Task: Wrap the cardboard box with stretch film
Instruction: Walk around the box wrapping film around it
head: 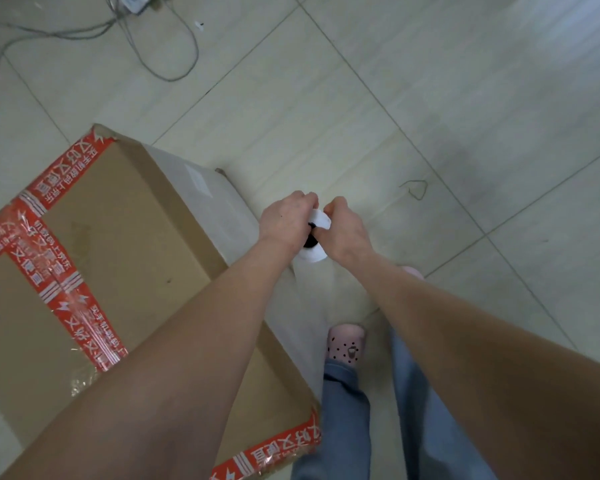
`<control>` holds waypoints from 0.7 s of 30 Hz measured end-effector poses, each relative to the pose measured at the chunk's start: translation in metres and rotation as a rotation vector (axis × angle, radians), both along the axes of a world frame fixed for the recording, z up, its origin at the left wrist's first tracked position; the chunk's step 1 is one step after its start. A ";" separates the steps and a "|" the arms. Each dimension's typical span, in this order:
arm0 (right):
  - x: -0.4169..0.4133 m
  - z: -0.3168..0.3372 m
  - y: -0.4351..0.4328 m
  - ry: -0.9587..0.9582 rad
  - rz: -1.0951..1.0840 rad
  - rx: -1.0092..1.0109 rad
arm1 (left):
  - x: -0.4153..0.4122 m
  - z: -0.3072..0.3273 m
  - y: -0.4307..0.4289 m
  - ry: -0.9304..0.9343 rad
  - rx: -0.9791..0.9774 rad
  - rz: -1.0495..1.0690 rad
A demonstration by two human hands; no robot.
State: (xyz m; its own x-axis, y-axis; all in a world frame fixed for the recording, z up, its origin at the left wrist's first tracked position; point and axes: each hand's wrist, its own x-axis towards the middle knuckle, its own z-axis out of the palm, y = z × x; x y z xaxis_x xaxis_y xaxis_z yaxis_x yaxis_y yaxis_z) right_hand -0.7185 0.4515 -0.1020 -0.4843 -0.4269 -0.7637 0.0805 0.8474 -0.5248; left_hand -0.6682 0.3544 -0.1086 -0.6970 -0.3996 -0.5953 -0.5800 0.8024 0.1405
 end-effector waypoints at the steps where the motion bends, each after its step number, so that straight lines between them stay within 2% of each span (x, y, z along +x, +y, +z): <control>1: -0.003 0.000 0.001 0.003 0.012 0.006 | -0.003 0.000 0.001 -0.009 -0.005 -0.010; 4: -0.012 0.000 0.003 0.015 0.010 0.015 | -0.011 0.000 0.005 -0.013 0.009 0.031; 6: -0.018 0.001 0.003 0.028 0.006 0.010 | -0.014 -0.002 0.006 -0.003 0.011 0.132; 11: -0.031 0.000 -0.008 0.038 0.046 0.018 | -0.012 -0.003 0.001 0.015 0.026 0.538; 18: -0.027 -0.004 -0.051 -0.042 0.044 -0.011 | -0.002 -0.004 -0.027 0.094 0.086 1.110; 21: -0.030 -0.002 -0.073 -0.018 0.117 -0.030 | 0.002 -0.003 -0.038 0.114 0.153 1.253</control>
